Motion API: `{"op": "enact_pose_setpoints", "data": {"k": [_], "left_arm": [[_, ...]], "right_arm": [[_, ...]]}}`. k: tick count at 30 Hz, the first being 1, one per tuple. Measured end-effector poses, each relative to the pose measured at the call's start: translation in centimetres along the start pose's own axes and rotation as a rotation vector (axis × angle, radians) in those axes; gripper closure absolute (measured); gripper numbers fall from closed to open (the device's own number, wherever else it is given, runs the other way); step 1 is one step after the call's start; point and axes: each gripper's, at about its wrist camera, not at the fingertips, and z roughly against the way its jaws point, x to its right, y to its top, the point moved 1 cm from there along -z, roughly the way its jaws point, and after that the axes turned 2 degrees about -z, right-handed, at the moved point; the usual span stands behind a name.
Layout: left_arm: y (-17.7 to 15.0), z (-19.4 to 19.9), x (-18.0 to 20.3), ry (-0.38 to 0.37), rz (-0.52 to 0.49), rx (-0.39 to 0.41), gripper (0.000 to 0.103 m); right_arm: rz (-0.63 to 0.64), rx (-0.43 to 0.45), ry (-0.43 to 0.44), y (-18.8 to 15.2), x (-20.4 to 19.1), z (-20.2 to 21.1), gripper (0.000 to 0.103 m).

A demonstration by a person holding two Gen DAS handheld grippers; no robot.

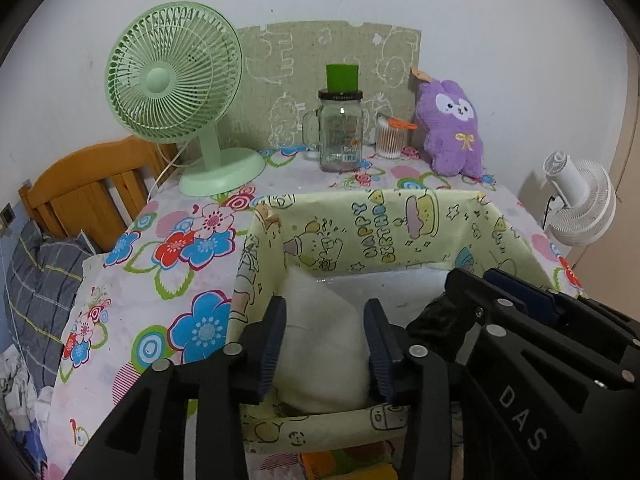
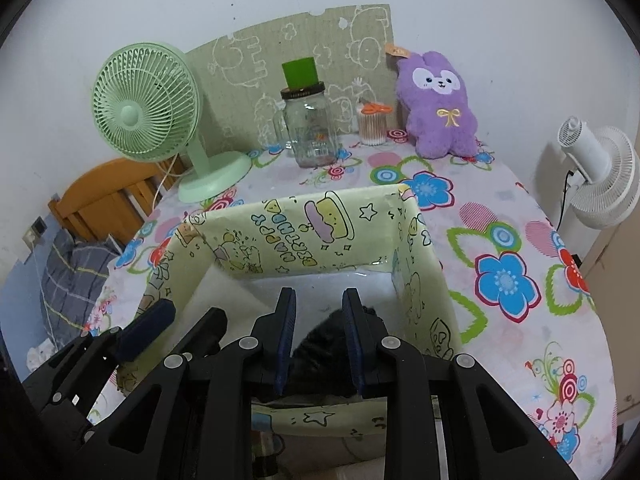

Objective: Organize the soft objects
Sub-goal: 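Open both tools to release the cloth and bundle inside the box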

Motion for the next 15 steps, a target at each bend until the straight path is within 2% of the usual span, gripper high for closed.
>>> {"op": "enact_pose_setpoints", "data": {"k": [6, 15], "left_arm": [[-0.04, -0.26, 0.07, -0.005, -0.060, 0.017, 0.054], [0.42, -0.79, -0.35, -0.045, -0.106, 0.028, 0.051]], "right_arm": [[-0.012, -0.018, -0.010, -0.15, 0.20, -0.29, 0.075], [-0.034, -0.015, -0.042, -0.08, -0.01, -0.15, 0.074]]}}
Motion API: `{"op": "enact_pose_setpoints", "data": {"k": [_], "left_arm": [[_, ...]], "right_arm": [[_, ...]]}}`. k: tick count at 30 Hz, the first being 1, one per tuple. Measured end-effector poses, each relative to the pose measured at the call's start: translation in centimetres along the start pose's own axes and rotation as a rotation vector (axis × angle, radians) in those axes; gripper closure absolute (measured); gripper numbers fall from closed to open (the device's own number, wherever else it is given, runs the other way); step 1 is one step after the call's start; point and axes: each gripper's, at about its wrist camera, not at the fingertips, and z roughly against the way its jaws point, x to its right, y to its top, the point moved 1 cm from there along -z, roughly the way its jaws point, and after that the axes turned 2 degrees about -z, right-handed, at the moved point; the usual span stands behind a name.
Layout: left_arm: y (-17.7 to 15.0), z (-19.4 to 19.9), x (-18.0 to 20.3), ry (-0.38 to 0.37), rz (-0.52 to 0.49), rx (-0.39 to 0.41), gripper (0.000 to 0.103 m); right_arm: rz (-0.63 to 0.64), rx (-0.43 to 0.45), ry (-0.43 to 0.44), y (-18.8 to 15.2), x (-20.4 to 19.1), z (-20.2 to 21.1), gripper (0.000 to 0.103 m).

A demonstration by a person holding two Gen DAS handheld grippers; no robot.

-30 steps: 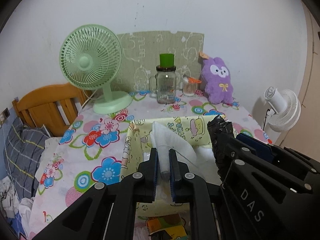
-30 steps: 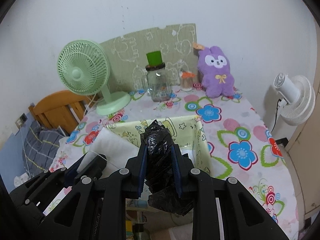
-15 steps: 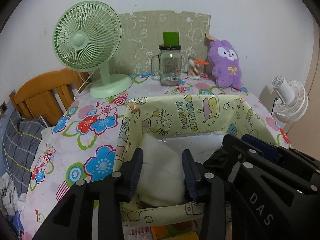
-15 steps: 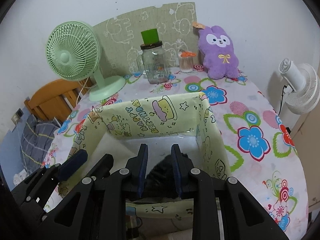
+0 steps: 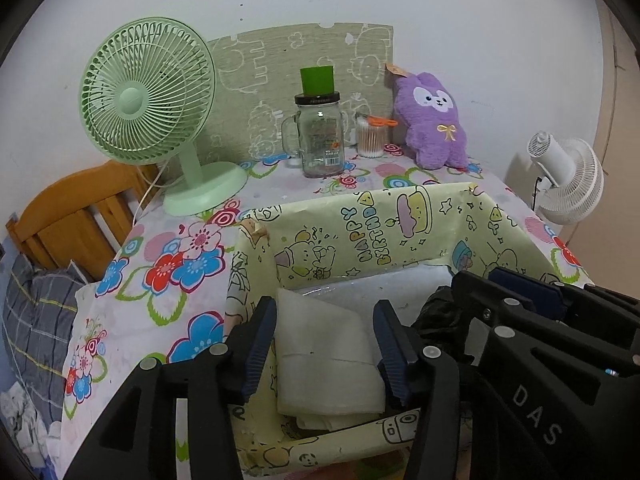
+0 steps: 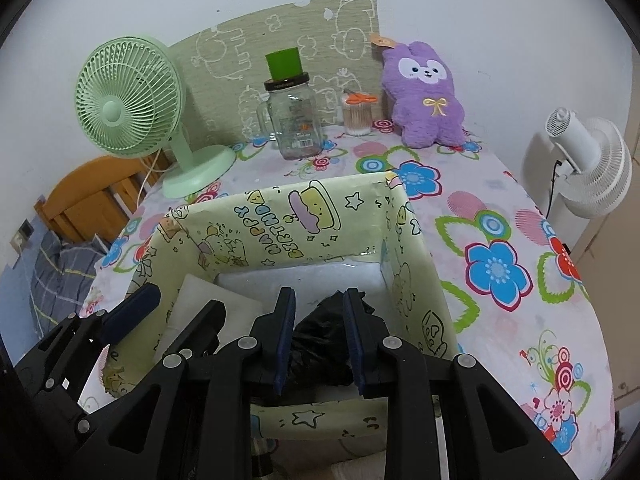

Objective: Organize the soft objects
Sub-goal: 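Open both tools to release the cloth and bundle inside the box, then withdraw both tools from the fabric box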

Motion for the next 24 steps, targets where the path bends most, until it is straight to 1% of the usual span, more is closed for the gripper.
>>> {"op": "enact_pose_setpoints", "data": {"k": [4, 7, 8, 9, 10, 11, 12, 13, 14, 17, 24], "left_arm": [[0.0, -0.2, -0.5, -0.006, -0.001, -0.001, 0.051], [-0.1, 0.4, -0.4, 0.010, -0.002, -0.001, 0.050], [-0.1, 0.8, -0.4, 0.031, 0.001, 0.007, 0.044], [-0.1, 1.1, -0.4, 0.035, 0.002, 0.015, 0.043], [-0.1, 1.6, -0.4, 0.028, 0.004, 0.025, 0.042], [-0.1, 2.2, -0.4, 0.026, 0.009, 0.037, 0.038], [-0.1, 2.5, -0.4, 0.030, 0.014, 0.041, 0.035], [-0.1, 3.0, -0.3, 0.042, 0.015, 0.044, 0.035], [-0.2, 3.4, -0.3, 0.038, 0.015, 0.052, 0.034], [-0.2, 4.7, -0.4, 0.028, 0.046, 0.056, 0.030], [-0.6, 8.1, -0.1, 0.023, 0.069, 0.102, 0.027]], "right_arm": [[-0.001, 0.000, -0.003, 0.0, -0.4, 0.3, 0.073], [0.011, 0.003, -0.015, -0.1, -0.7, 0.7, 0.073], [0.013, 0.008, -0.016, 0.0, -0.7, 0.8, 0.073], [0.018, 0.020, -0.018, 0.0, -0.8, 1.3, 0.072], [0.020, 0.026, -0.018, 0.0, -0.8, 1.6, 0.068], [0.025, 0.037, -0.014, 0.1, -0.9, 2.0, 0.049], [0.031, 0.051, -0.007, 0.1, -1.0, 2.4, 0.036], [0.035, 0.090, -0.010, 0.0, -1.1, 3.2, 0.021], [0.042, 0.106, -0.009, 0.0, -1.2, 3.7, 0.014], [0.064, 0.125, -0.008, -0.1, -1.7, 5.0, 0.010], [0.091, 0.178, -0.005, -0.9, -2.2, 8.1, 0.002]]}}
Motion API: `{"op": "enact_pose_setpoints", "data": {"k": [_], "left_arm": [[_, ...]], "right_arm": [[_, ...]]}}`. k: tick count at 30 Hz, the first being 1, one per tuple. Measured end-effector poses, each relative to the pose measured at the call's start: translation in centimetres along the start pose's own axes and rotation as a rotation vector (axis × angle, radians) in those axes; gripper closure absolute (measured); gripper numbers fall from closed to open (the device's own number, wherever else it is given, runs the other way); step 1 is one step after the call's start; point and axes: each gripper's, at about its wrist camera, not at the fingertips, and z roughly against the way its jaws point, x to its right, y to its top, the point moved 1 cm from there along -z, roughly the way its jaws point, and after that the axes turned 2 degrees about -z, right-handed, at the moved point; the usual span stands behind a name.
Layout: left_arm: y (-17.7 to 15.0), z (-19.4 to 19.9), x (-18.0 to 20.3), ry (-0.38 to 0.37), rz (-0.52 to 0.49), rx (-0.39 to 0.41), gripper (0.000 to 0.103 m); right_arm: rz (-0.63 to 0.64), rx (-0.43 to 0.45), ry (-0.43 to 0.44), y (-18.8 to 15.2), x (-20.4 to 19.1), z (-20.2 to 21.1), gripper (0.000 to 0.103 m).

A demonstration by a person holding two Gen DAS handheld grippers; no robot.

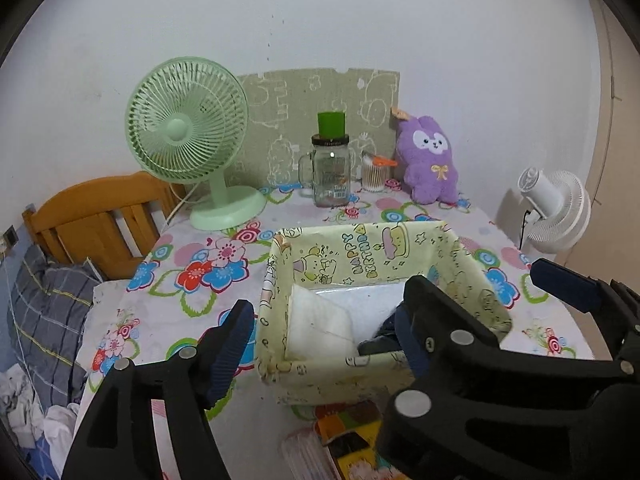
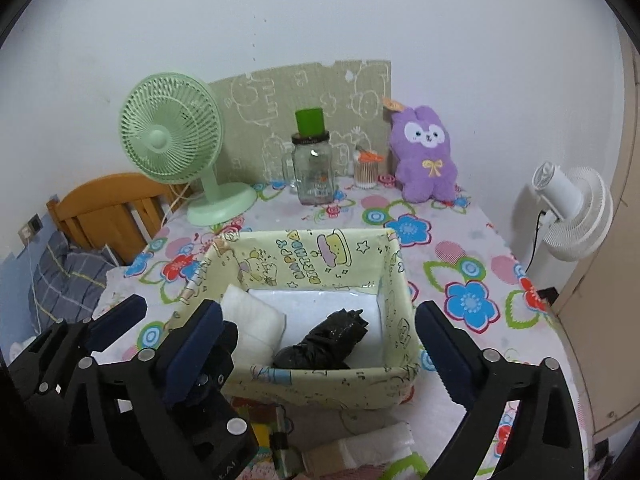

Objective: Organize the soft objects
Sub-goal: 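Withdraw both tools from the fabric box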

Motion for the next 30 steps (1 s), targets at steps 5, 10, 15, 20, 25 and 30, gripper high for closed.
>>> {"op": "enact_pose_setpoints", "data": {"k": [5, 10, 15, 20, 25, 30], "left_arm": [[-0.2, 1.9, 0.3, 0.005, 0.005, 0.026, 0.027], [-0.6, 3.8, 0.5, 0.007, 0.007, 0.053, 0.027], [-1.1, 5.3, 0.9, 0.009, 0.009, 0.068, 0.026], [-1.7, 6.5, 1.3, 0.005, 0.011, 0.087, 0.023], [-2.5, 7.2, 1.7, -0.001, 0.012, 0.097, 0.022], [-4.0, 7.7, 1.8, -0.003, 0.033, 0.110, 0.022]], "right_arm": [[0.012, 0.034, 0.001, -0.2, -0.2, 2.2, 0.001], [0.021, 0.059, 0.006, -0.5, -0.3, 4.1, 0.000], [0.034, 0.084, 0.003, -1.0, -0.3, 6.0, 0.000], [0.033, 0.102, -0.003, -1.7, 0.0, 7.3, 0.000], [0.032, 0.116, -0.003, -2.6, 0.3, 8.3, 0.000], [0.033, 0.140, -0.009, -4.0, 0.6, 8.9, 0.000]]}}
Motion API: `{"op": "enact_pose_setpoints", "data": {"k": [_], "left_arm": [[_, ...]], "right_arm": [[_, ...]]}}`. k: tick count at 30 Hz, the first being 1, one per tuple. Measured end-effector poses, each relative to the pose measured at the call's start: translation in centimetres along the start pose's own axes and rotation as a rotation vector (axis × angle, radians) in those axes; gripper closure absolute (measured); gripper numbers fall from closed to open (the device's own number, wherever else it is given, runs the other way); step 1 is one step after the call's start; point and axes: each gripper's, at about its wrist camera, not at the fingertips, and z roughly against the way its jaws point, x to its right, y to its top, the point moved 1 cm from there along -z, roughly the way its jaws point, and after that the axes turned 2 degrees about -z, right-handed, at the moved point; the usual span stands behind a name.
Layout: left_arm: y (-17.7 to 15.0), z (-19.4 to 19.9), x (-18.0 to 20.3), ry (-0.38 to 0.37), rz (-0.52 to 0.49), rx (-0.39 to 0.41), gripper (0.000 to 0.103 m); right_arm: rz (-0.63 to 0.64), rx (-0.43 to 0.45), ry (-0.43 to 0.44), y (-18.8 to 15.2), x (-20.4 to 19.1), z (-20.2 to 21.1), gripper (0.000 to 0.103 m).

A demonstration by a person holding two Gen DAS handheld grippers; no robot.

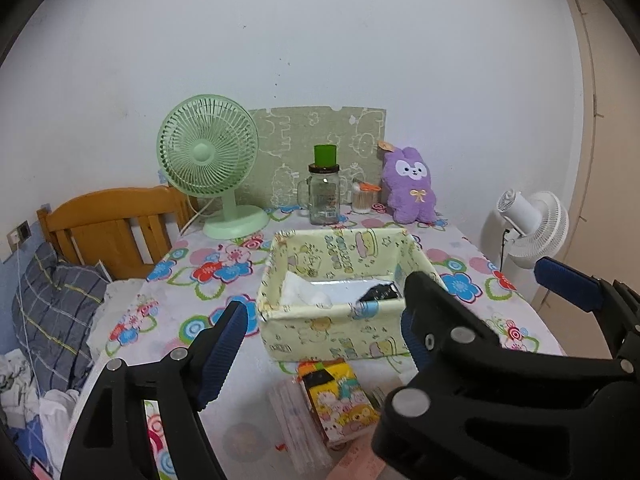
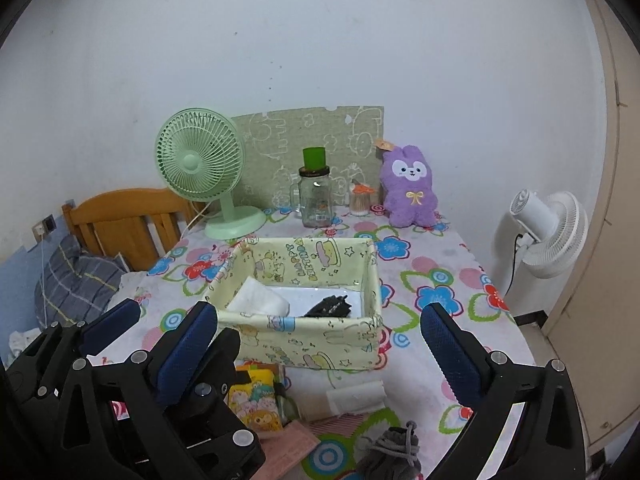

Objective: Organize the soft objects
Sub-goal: 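Withdraw both tools from the fabric box, then grasp the cartoon-printed tissue pack with the left tool while the right tool reaches the grey loofah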

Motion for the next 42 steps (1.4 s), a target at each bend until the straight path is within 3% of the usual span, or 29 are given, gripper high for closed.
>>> {"op": "enact_pose_setpoints", "data": {"k": [9, 18, 27, 42], "left_arm": [[-2.3, 0.9, 0.8, 0.017, 0.011, 0.001, 0.022], [-4.3, 0.7, 1.2, 0.005, 0.012, -0.015, 0.022], [-6.2, 0.7, 1.6, 0.002, 0.007, -0.007, 0.022], [-9.0, -1.6, 2.1, -0.010, -0.017, -0.087, 0.022]], "right_arm": [[-0.029, 0.013, -0.024, -2.5, 0.9, 1.4, 0.000], [-0.017, -0.043, -0.033, -4.6, 1.3, 1.2, 0.000], [-0.004, -0.042, -0.031, -6.5, 1.5, 1.1, 0.001], [-0.022, -0.117, -0.019, -9.6, 2.0, -1.2, 0.006]]}}
